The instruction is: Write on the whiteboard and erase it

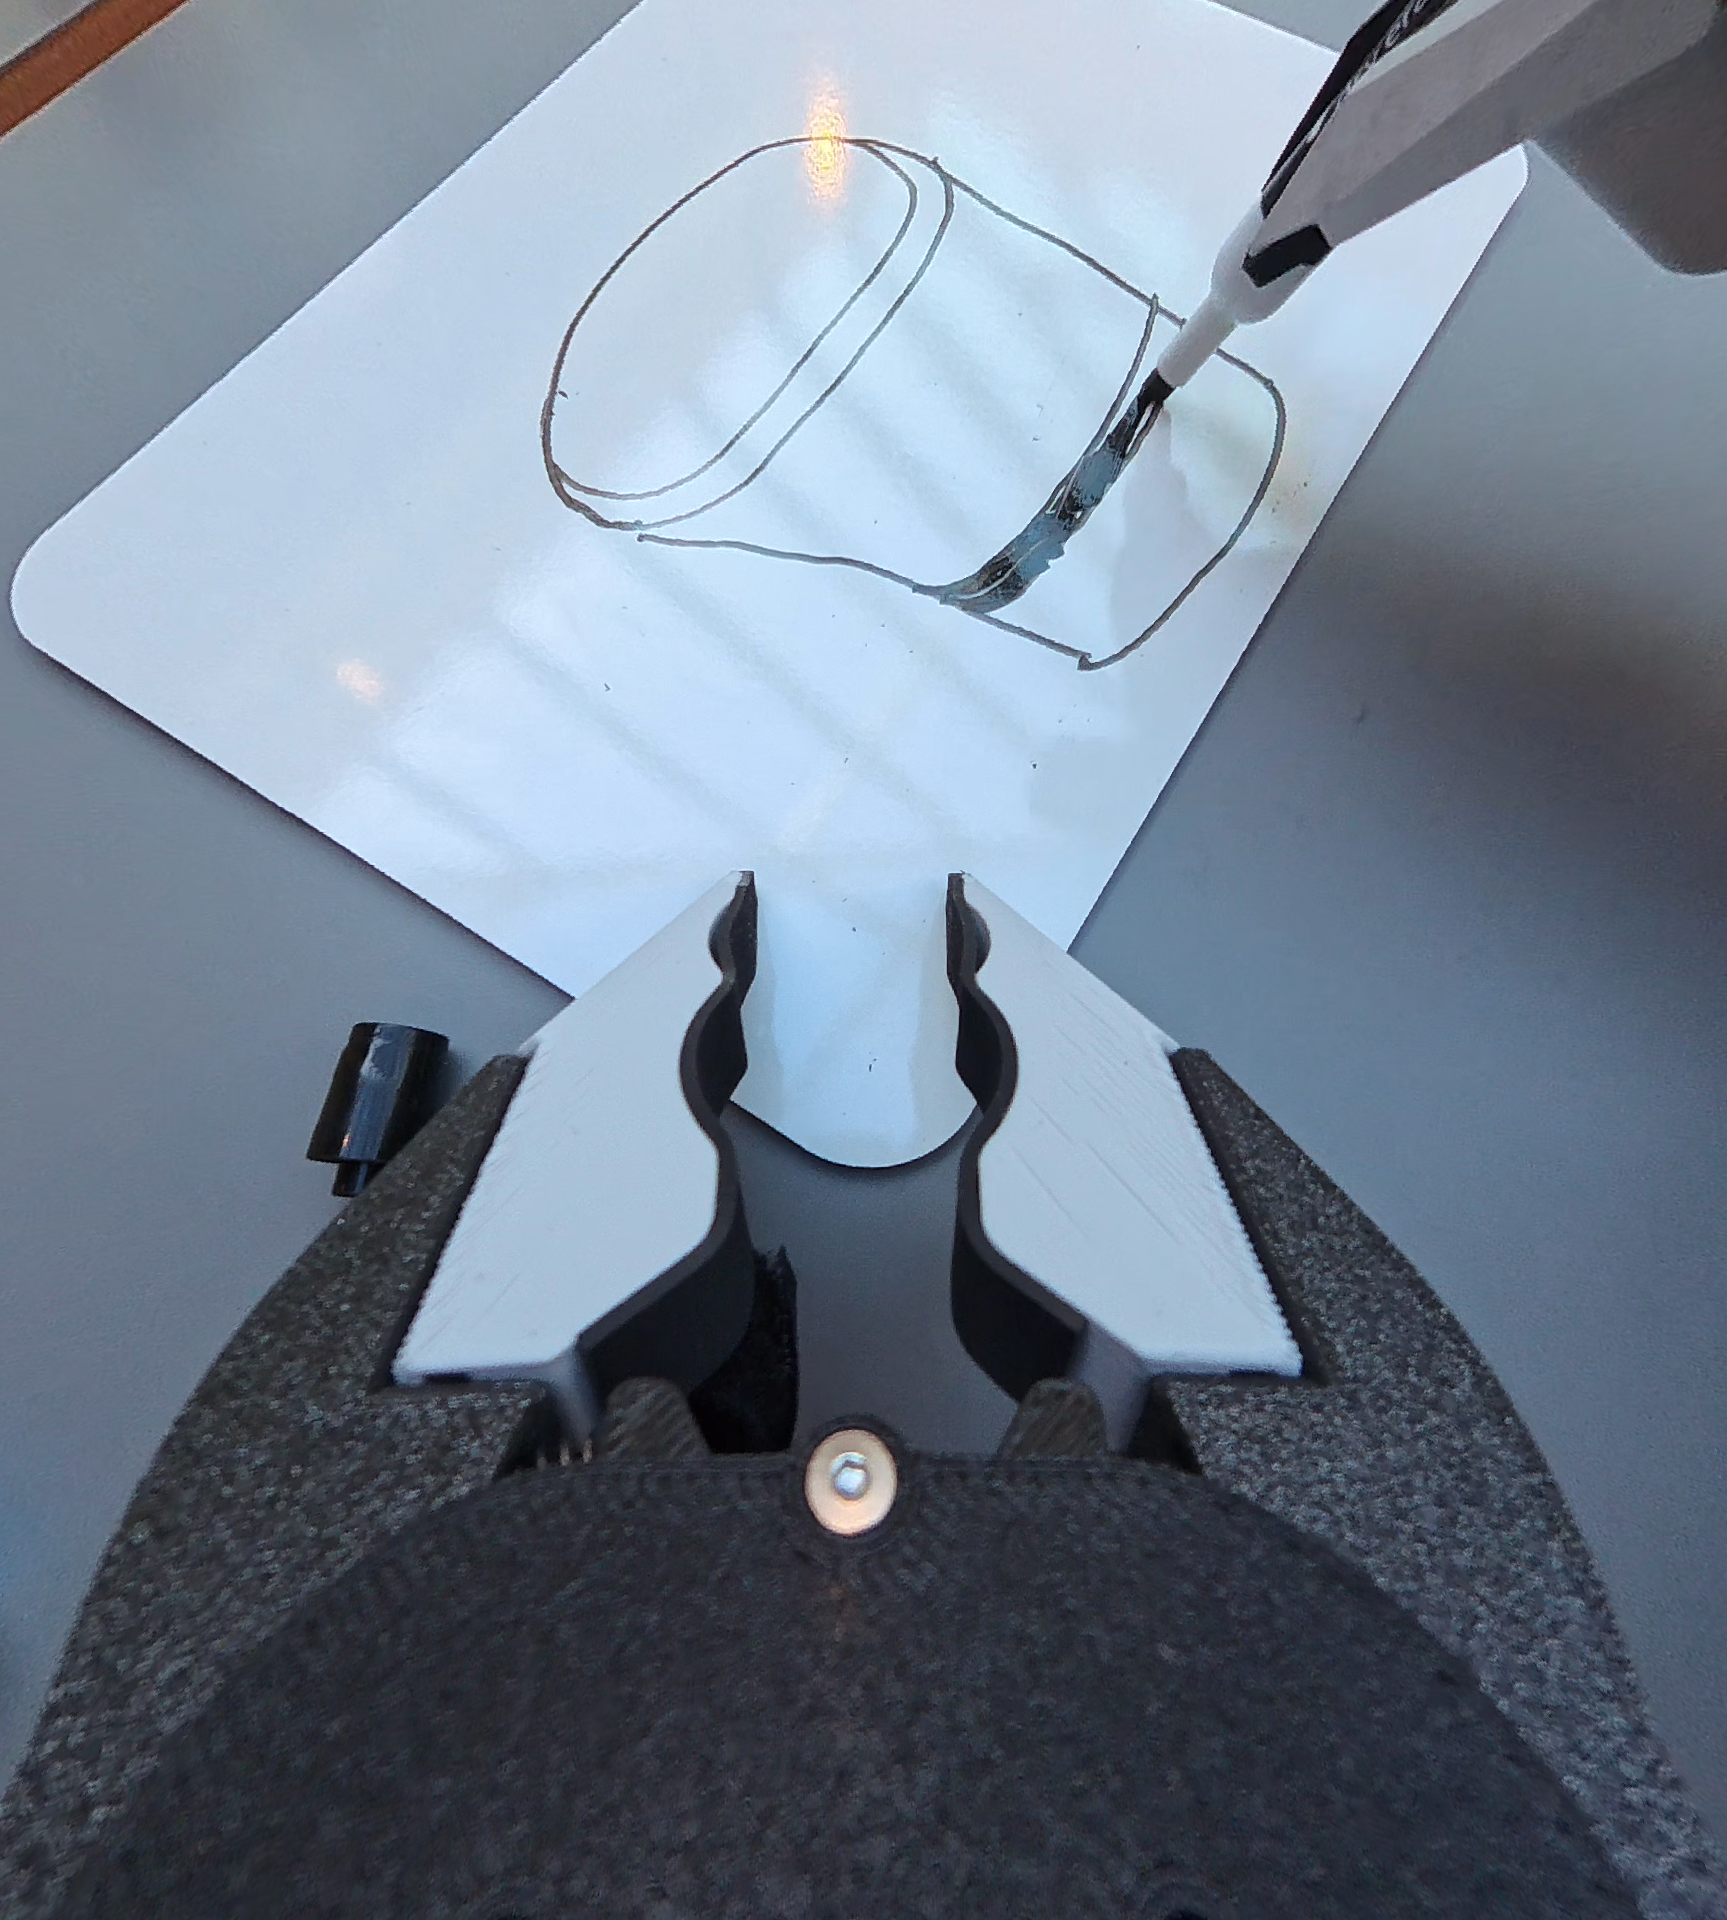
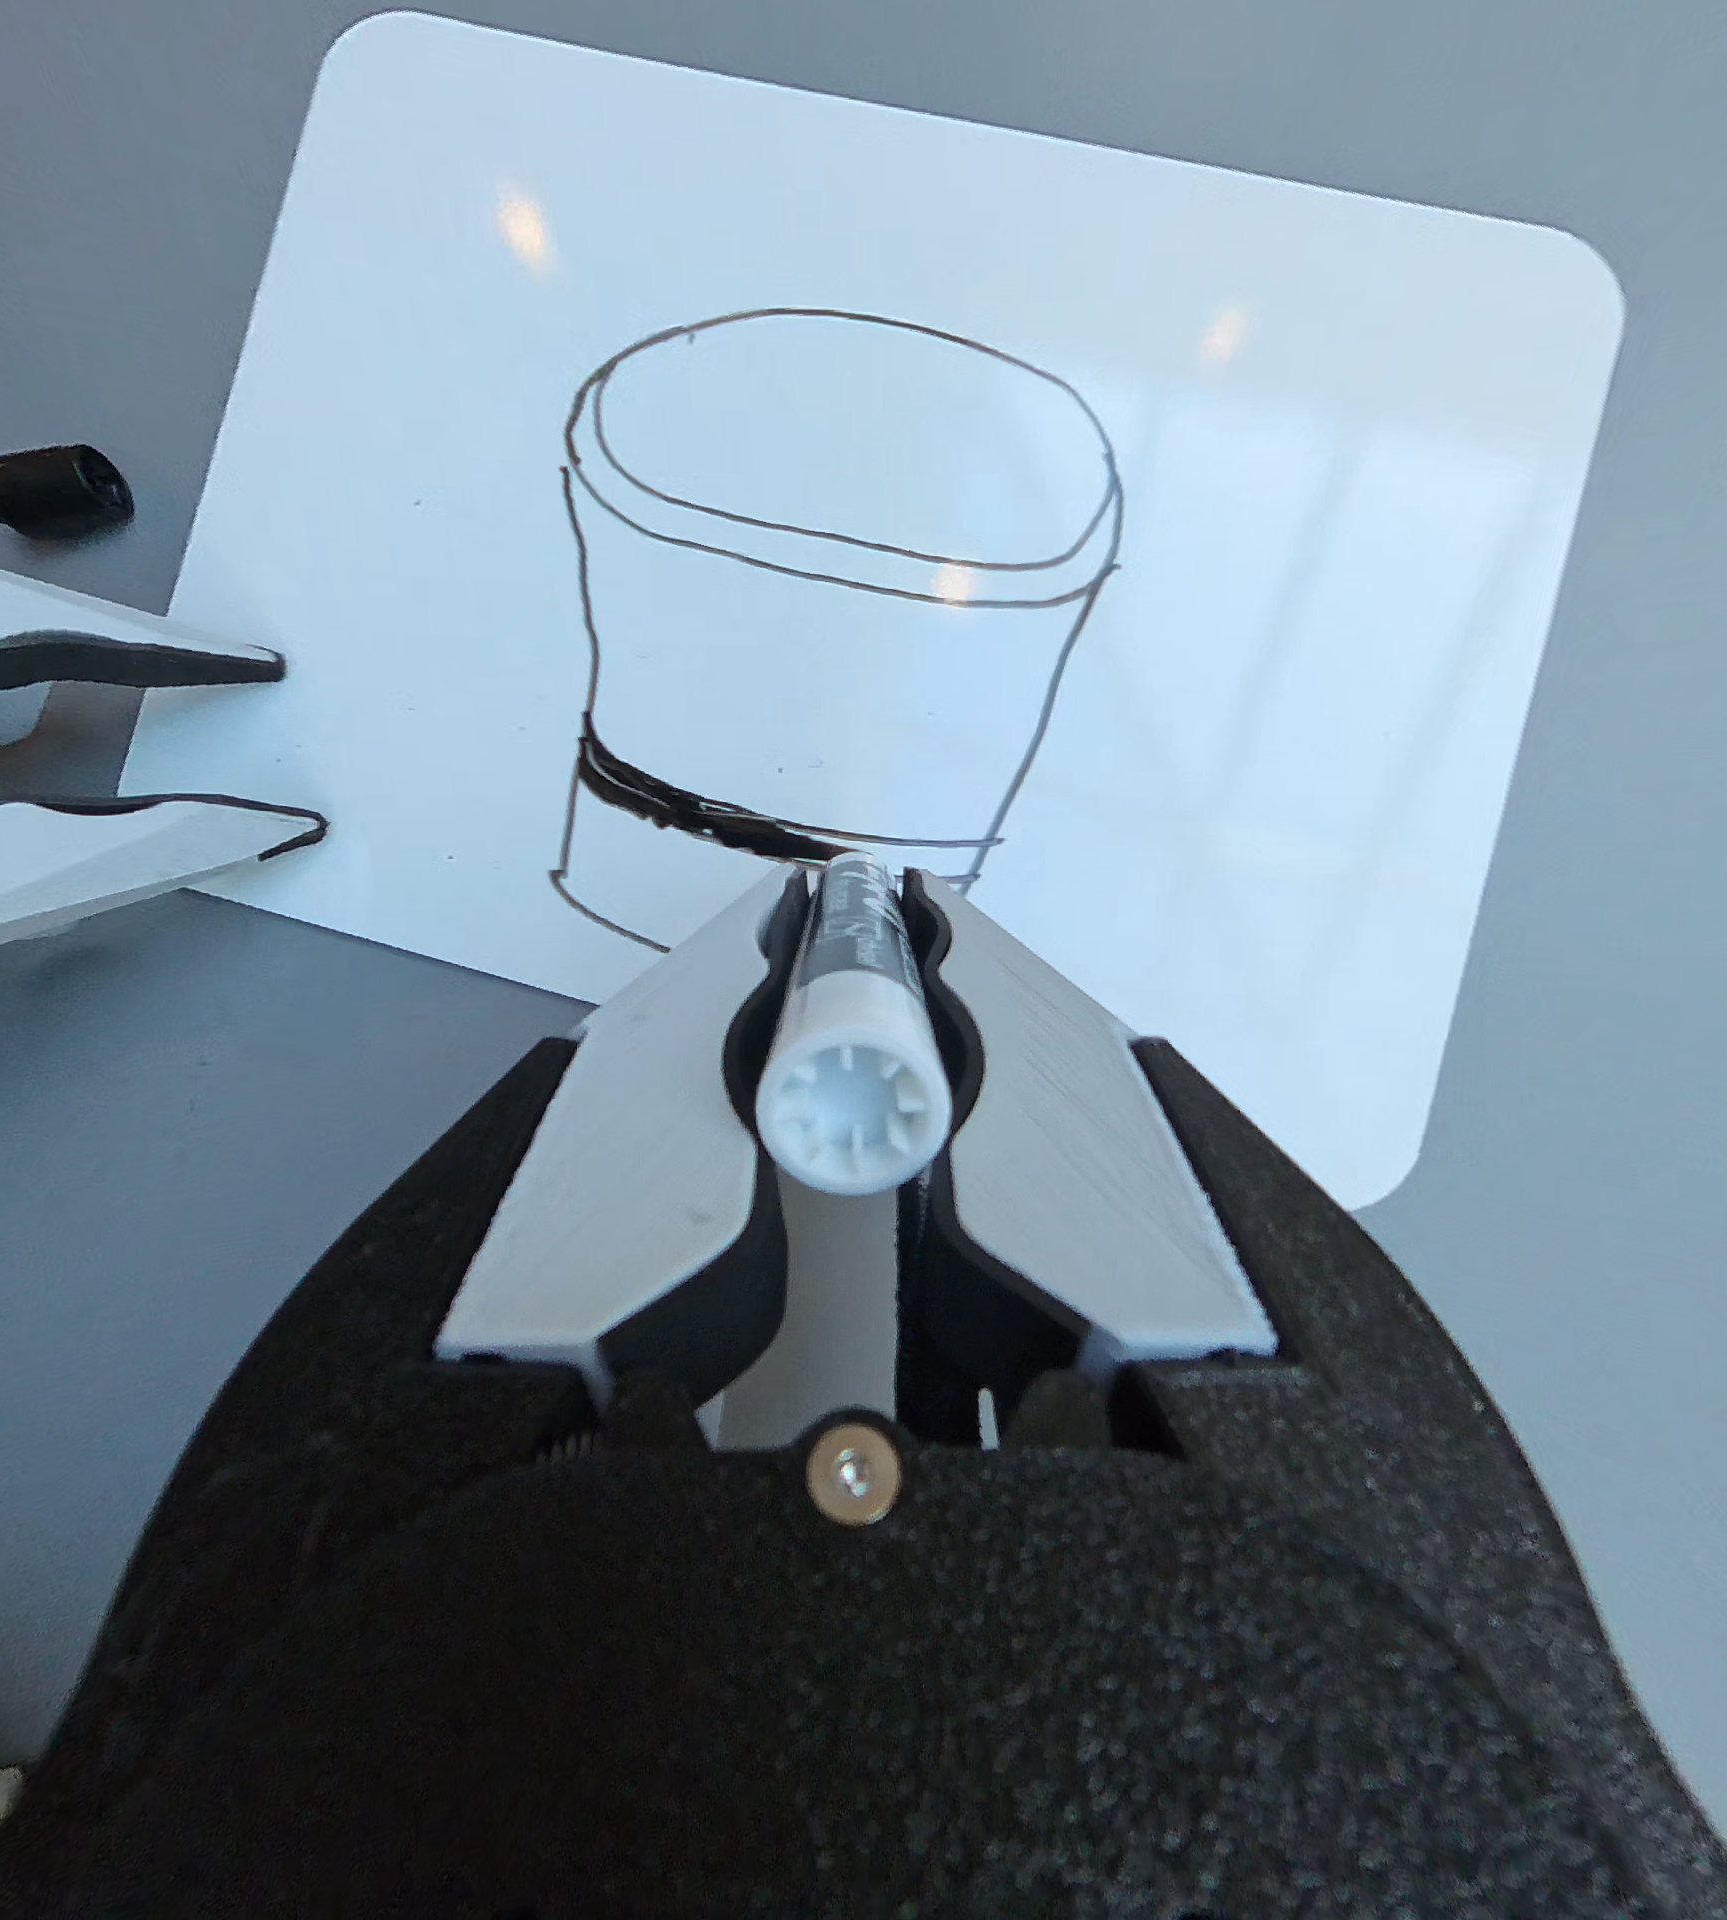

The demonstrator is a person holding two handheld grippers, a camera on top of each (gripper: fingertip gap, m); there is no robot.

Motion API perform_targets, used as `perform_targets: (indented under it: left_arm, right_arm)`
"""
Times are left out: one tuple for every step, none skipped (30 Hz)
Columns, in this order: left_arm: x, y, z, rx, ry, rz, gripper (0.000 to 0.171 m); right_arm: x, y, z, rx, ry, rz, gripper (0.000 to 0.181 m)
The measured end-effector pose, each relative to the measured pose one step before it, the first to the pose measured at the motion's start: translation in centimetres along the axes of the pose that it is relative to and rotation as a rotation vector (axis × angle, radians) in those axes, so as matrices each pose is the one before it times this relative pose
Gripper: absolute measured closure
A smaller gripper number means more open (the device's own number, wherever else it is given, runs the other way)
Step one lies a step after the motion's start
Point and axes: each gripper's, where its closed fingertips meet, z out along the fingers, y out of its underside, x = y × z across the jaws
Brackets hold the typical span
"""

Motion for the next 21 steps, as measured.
perform_targets:
  left_arm:
    - [0.01,0.0,0.0,0.00002,0.0004,-0.0007,0.135]
    - [0.002,0.0,0.0,0.00001,0.0,-0.0003,0.135]
    - [-0.006,0.0,0.0,0.00002,-0.0004,0.0,0.135]
    - [0.004,-0.009,-0.005,0.00006,-0.0003,0.0002,0.135]
    - [0.002,0.006,-0.007,-0.00005,-0.0005,0.0003,0.135]
    - [0.001,0.008,-0.007,-0.00014,-0.0006,0.0003,0.135]
    - [0.004,-0.001,0.001,-0.00001,-0.0004,0.0,0.135]
    - [-0.004,0.006,-0.007,0.00001,-0.0004,0.0001,0.135]
    - [0.008,0.001,0.0,-0.00013,-0.0001,0.0001,0.135]
    - [-0.006,-0.006,0.006,0.00001,0.0002,-0.0003,0.135]
    - [0.002,0.001,-0.001,-0.00005,0.0004,-0.0008,0.135]
    - [0.006,0.001,0.0,-0.00007,0.0002,-0.0006,0.135]
    - [0.0,0.0,0.0,0.00003,0.0,-0.0001,0.135]
    - [0.0,0.005,-0.007,0.00009,-0.0001,0.0,0.135]
    - [0.006,0.006,-0.006,0.00001,-0.0003,0.0001,0.135]
    - [0.001,-0.009,-0.005,0.00003,-0.0004,0.0003,0.135]
    - [-0.004,0.0,0.0,-0.00003,-0.0002,0.0001,0.135]
    - [0.005,0.001,-0.001,-0.0001,0.0002,-0.0004,0.135]
    - [-0.007,0.004,0.011,-0.00012,0.0004,-0.0012,0.135]
    - [0.001,0.002,-0.003,-0.00007,0.0008,-0.0014,0.135]
    - [-0.001,0.002,-0.002,0.0,0.0008,-0.001,0.135]
  right_arm:
    - [-0.697,-0.036,0.096,-0.001,-0.0164,-0.0103,0.163]
    - [-0.677,-0.03,0.099,0.0006,-0.0167,-0.0079,0.163]
    - [-0.211,-0.004,0.03,0.0001,0.0014,-0.0083,0.163]
    - [0.135,0.062,-0.068,-0.0026,0.0041,-0.0022,0.163]
    - [0.566,0.066,-0.111,-0.0003,0.0131,0.0104,0.163]
    - [0.82,0.063,-0.129,0.0026,0.0199,0.0117,0.163]
    - [0.627,0.055,-0.09,0.0029,0.0091,0.0147,0.163]
    - [0.166,0.035,-0.029,0.0018,-0.0052,0.0105,0.163]
    - [-0.04,-0.009,0.0,0.0009,0.0031,-0.0035,0.163]
    - [-0.313,-0.015,0.036,-0.0015,0.0009,-0.0158,0.163]
    - [-0.66,-0.011,0.069,-0.0021,-0.0176,-0.0093,0.163]
    - [-0.315,-0.032,0.047,0.0005,-0.0036,-0.0103,0.163]
    - [0.112,-0.009,-0.004,0.0001,0.0068,-0.0089,0.163]
    - [0.547,0.002,-0.039,0.0006,0.0135,0.0066,0.163]
    - [0.843,0.003,-0.067,0.0017,0.0168,0.0143,0.163]
    - [0.738,0.003,-0.042,0.0025,0.0088,0.0192,0.163]
    - [0.276,0.017,-0.025,0.0002,-0.007,0.0143,0.163]
    - [0.001,0.024,-0.016,-0.0013,-0.0021,-0.0005,0.163]
    - [-0.244,0.028,-0.011,-0.003,0.0029,-0.015,0.163]
    - [-0.574,0.018,0.024,-0.0034,-0.0122,-0.0143,0.163]
    - [-0.436,0.0,0.033,-0.0004,-0.0095,-0.0088,0.163]
